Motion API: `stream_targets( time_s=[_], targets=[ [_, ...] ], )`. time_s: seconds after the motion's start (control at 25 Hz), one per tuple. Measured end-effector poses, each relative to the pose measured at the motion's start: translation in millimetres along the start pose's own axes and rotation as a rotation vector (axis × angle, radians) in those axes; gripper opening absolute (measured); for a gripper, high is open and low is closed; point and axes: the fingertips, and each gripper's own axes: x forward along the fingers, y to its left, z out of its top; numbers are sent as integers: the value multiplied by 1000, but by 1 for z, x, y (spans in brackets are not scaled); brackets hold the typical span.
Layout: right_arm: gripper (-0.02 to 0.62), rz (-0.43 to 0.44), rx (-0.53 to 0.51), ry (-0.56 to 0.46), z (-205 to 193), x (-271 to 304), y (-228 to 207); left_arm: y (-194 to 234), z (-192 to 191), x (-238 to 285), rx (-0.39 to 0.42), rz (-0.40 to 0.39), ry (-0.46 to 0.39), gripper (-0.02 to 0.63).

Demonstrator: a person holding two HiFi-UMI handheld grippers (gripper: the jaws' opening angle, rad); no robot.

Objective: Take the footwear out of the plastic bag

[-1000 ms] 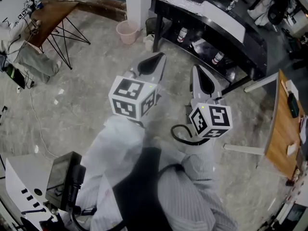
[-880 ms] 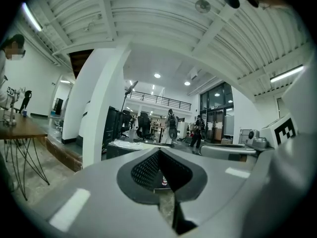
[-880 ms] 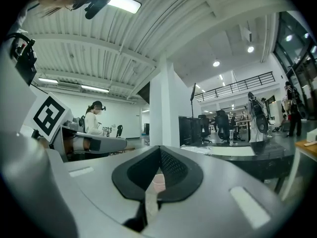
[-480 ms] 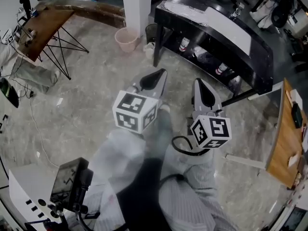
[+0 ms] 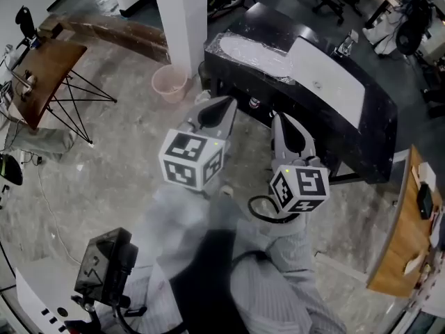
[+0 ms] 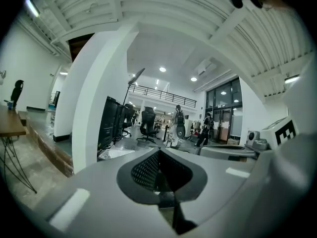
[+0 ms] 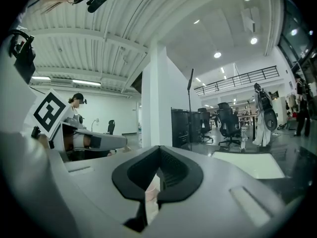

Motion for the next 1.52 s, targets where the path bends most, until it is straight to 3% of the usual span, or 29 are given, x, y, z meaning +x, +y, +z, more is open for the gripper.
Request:
stream_targets(
  time_s=[0.2, 0.44, 0.64, 0.8, 1.0, 1.08, 1.2, 1.4, 1.52],
  targets=[
    [12, 4, 35, 30, 3, 57, -43, 27, 4, 59, -20, 10, 26, 2],
    [12, 32, 118, 99, -14, 124, -73, 90, -1, 119, -87, 11, 96, 2],
    [12, 34, 173, 221, -42, 183, -102, 146, 5, 185, -149, -73, 173, 2],
    [14, -45, 238, 303, -57, 218, -140, 199, 9, 231, -183, -113, 255, 2],
    [25, -144, 369, 359, -75, 230, -186, 253, -9, 277, -209, -196, 438, 28],
    [49, -113, 427, 392, -84, 227, -192, 266, -22, 290, -235, -246, 514, 80],
    [101, -47, 488, 469, -97, 218, -201, 278, -44, 305, -255, -325, 630, 109],
    [147, 16, 612, 539, -106, 200, -222, 273, -77, 299, -216, -502, 904, 154],
    [153, 37, 722, 568, -111, 197, -242, 265, -87, 300, -188, -570, 993, 160]
  ],
)
